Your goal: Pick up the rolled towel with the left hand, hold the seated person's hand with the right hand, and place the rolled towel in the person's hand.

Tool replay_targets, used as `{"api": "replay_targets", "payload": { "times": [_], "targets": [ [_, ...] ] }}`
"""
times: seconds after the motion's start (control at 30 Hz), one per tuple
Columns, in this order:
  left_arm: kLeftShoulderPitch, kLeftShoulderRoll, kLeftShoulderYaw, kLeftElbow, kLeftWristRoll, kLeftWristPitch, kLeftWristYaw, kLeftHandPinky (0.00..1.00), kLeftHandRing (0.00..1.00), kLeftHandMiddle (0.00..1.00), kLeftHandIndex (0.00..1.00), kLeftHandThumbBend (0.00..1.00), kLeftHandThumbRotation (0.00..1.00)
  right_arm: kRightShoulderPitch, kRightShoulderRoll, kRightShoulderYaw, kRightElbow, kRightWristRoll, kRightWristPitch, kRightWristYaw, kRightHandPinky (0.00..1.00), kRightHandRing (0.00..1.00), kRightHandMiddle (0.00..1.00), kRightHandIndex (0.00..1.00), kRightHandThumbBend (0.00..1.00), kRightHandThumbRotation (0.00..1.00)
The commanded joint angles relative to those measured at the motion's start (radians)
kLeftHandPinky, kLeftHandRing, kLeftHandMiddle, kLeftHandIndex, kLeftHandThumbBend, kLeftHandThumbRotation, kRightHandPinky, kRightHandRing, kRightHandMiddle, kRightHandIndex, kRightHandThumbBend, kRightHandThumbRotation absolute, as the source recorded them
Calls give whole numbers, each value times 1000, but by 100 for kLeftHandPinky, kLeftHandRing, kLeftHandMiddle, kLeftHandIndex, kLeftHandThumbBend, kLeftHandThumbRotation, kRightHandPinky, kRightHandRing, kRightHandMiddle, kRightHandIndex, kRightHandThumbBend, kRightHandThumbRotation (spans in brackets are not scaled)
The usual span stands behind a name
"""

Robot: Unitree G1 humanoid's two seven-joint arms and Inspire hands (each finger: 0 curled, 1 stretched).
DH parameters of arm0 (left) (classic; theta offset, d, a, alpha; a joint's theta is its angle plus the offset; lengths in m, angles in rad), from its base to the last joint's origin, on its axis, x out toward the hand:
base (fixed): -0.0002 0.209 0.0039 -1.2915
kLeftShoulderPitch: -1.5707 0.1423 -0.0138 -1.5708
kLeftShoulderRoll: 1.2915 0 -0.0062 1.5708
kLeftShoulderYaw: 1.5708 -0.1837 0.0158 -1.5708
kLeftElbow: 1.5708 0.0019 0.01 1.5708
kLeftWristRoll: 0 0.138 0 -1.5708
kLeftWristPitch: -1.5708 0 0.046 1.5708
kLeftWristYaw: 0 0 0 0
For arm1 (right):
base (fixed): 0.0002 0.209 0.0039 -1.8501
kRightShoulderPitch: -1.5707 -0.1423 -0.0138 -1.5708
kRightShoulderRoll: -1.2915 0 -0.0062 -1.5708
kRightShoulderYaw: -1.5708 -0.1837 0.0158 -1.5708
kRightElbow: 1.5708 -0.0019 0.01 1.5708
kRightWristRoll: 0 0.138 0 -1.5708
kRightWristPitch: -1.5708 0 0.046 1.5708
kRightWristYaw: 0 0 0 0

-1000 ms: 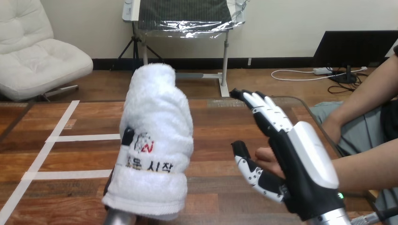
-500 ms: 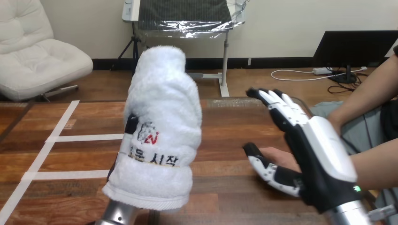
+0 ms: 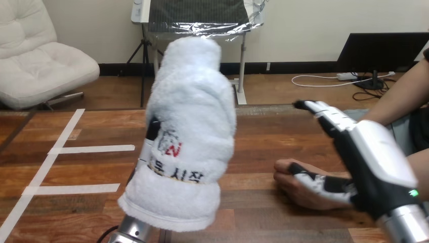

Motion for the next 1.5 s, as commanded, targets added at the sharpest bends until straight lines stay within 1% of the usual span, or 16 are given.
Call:
{"api": "replay_targets", "payload": {
  "times": [0.0,0.23,0.33,0.5,0.63,0.8,0.9,0.93,0.97,1.03,1.2,1.47],
  "targets": [
    [-30,-105,-21,-69,-12,-13,-19,25,33,40,49,67,0,-91,-59,-40,9,-11,30,31,87,93,92,87,67,0],
    [-30,-102,-40,-82,3,-40,-31,24,32,39,48,66,0,-119,-114,-56,39,-13,73,79,86,93,92,87,70,0],
    [-29,-99,-48,-91,10,-48,-25,24,32,39,48,66,0,-134,-144,-58,59,-19,89,105,86,93,92,87,72,0],
    [-26,-94,-64,-102,43,-83,-23,24,31,39,47,66,0,-165,-194,-48,85,-35,132,169,87,93,93,88,73,0],
    [-25,-93,-69,-105,52,-94,-22,23,30,38,47,67,0,-182,-217,-41,97,-39,156,205,88,93,93,88,74,0],
    [-22,-84,-77,-106,72,-115,-21,23,30,38,47,68,0,-212,-253,-26,117,-47,194,275,89,93,92,87,75,0],
    [-21,-82,-78,-106,75,-118,-18,23,30,38,47,68,0,-229,-272,-18,128,-47,211,314,89,94,92,87,76,0],
    [-20,-81,-74,-103,66,-112,-18,23,30,38,47,68,0,-257,-305,1,156,-58,229,363,90,93,92,88,76,0],
    [-20,-80,-70,-100,59,-106,-17,23,30,38,47,67,0,-277,-329,14,176,-66,241,397,89,93,92,87,77,0],
    [-19,-78,-66,-97,51,-98,-14,23,30,38,47,67,0,-303,-355,30,200,-78,257,441,89,92,91,87,78,0],
    [-16,-78,-61,-99,48,-95,-10,23,30,38,47,67,0,-333,-373,48,218,-93,283,497,88,92,91,87,79,0],
    [-20,-71,-49,-92,19,-71,-18,25,31,39,47,67,0,-390,-413,100,253,-135,312,580,88,93,92,87,79,0]
  ]
}}
